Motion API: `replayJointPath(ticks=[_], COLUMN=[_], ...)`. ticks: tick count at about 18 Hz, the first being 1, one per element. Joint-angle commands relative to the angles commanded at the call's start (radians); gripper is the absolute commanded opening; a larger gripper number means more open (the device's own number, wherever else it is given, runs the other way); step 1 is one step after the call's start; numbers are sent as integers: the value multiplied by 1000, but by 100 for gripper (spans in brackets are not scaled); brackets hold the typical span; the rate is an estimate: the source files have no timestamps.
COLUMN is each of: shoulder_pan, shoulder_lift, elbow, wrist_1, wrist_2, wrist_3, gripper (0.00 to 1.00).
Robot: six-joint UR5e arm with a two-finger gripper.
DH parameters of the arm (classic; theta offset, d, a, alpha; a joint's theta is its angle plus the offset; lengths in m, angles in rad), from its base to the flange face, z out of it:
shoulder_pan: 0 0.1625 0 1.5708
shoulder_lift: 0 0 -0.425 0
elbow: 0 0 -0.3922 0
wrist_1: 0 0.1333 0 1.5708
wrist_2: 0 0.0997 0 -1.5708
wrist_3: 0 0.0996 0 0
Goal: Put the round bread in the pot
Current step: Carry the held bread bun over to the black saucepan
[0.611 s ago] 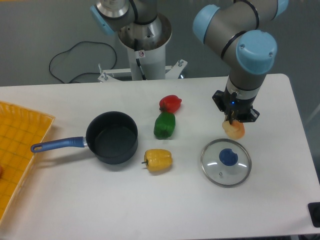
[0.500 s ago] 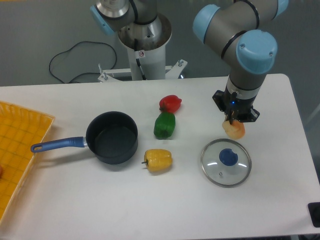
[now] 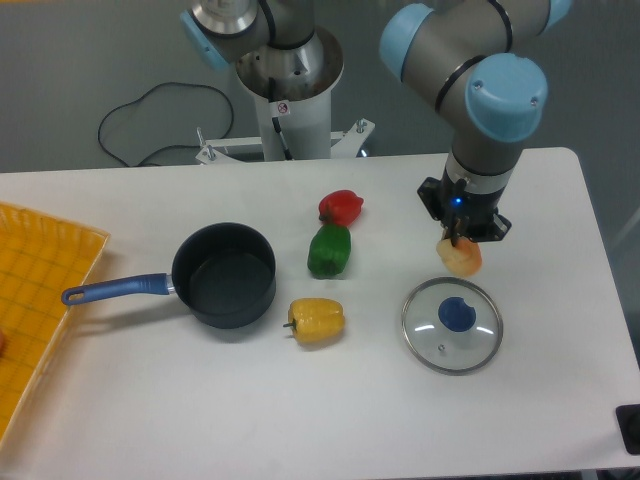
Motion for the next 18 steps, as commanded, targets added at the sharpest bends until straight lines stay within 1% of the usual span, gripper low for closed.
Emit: replayJointPath(ticks=[3, 5, 7, 8, 9, 13, 14, 16, 18], shoulder_pan=[-54, -101, -161, -193, -231, -345, -368, -402, -431], shoulder_lift=[49, 80, 118, 129, 140, 149, 147, 154, 178], elbow=[-38, -61, -103, -124, -132, -140, -144, -187, -238], wrist_1=[0, -2, 2, 8, 11, 20, 37, 84, 135], wrist_2=[0, 0, -2, -3, -3, -3, -3, -2, -2], wrist_3=[-43, -89, -149, -179, -210, -337, -359, -394, -413], gripper=[0, 0, 0, 0, 0, 0, 0, 0, 0])
